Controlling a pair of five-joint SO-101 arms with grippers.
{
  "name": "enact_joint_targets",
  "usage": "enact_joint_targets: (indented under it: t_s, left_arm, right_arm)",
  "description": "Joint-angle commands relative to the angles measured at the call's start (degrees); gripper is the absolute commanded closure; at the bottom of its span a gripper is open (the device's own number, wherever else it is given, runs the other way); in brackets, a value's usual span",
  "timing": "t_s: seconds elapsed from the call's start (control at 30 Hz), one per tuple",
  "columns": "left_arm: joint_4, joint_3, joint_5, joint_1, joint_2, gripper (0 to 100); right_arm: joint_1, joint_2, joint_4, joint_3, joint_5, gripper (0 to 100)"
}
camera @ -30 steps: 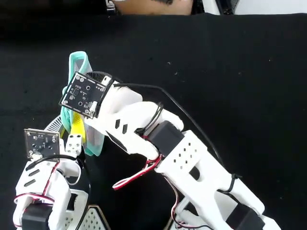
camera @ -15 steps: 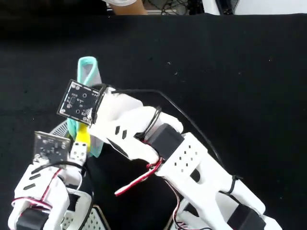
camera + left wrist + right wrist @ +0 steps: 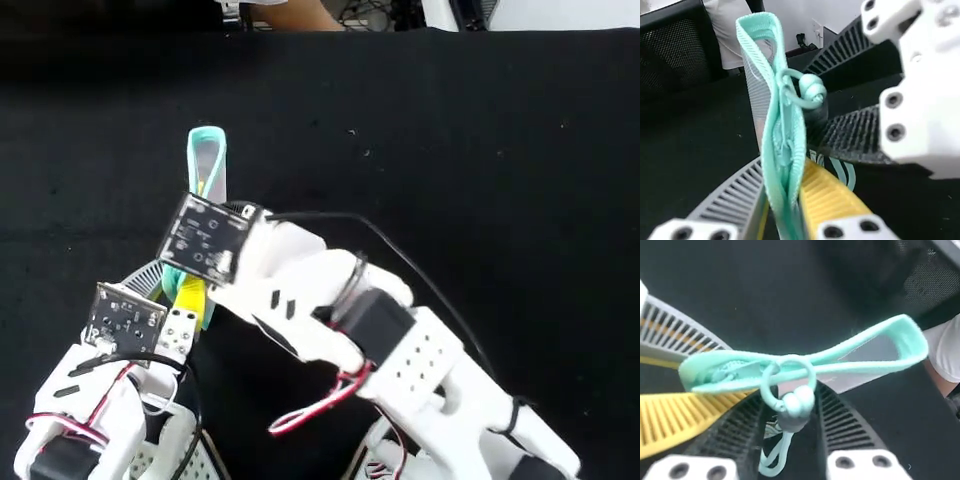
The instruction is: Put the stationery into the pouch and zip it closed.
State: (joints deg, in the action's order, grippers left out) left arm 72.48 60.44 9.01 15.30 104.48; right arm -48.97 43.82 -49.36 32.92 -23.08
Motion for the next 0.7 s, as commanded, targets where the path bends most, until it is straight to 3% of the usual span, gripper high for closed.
enact_joint_targets:
  t_s: [0.0, 0.33, 0.67]
  left_arm:
    - [0.5, -1.0, 0.3, 1.5, 0.2, 97]
    - [0.4, -0.7, 0.3, 1.4, 0.2, 97]
    - [0.2, -0.7, 0.3, 1.4, 0.2, 97]
  right_arm:
    - [-0.6, 2.9, 3.2, -0.6, 0.6, 91.3]
    - [-0.4, 3.3, 3.6, -0.7, 0.2, 98.5]
    - [12.0, 2.9, 5.5, -5.8, -0.2, 98.6]
